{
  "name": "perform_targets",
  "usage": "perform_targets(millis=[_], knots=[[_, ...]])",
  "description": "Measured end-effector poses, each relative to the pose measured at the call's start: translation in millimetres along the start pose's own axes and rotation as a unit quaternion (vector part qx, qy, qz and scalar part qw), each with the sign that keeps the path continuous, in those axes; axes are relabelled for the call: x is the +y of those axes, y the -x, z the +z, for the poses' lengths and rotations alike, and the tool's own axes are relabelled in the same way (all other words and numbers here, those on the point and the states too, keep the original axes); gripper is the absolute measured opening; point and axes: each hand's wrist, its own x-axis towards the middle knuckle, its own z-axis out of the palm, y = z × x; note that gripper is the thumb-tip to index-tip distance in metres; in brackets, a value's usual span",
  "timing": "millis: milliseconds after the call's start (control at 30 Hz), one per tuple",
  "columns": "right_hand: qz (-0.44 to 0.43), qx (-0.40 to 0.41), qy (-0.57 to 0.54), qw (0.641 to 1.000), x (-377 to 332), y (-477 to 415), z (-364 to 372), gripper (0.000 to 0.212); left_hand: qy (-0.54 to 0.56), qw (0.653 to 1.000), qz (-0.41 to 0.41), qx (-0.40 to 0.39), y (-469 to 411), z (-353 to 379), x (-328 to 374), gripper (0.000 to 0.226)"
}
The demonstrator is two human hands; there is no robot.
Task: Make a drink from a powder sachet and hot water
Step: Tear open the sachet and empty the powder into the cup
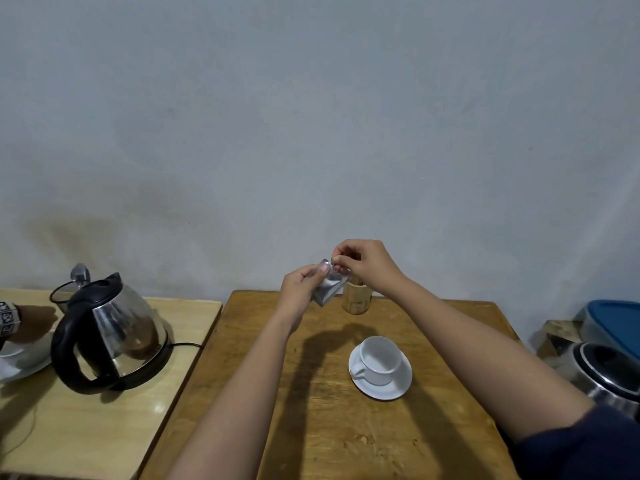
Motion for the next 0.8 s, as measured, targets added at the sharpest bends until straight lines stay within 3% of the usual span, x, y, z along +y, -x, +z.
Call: perform_targets(millis=[133, 367, 500, 800], knots=[[-0.019, -0.025, 0.014, 0.999, -1, 0, 5, 0.008, 0.063, 0.997, -0.028, 0.026, 0, 1, -4, 0.013], [-0.049, -0.037, 0.013, 0.998, -4, 1, 11, 0.01, 0.064, 0.989, -0.046, 0.123, -14, 3, -10, 0.012], [-0.052, -0.062, 0.021, 0.997, -5, 6, 18, 0.01, 0.078, 0.974, -0.065, 0.204, -23, -14, -19, 0.024], [-0.074, -0.108, 0.04, 0.991, -10, 4, 36, 0.011, 0.061, 0.966, -0.056, 0.243, -28, -41, -32, 0.02]])
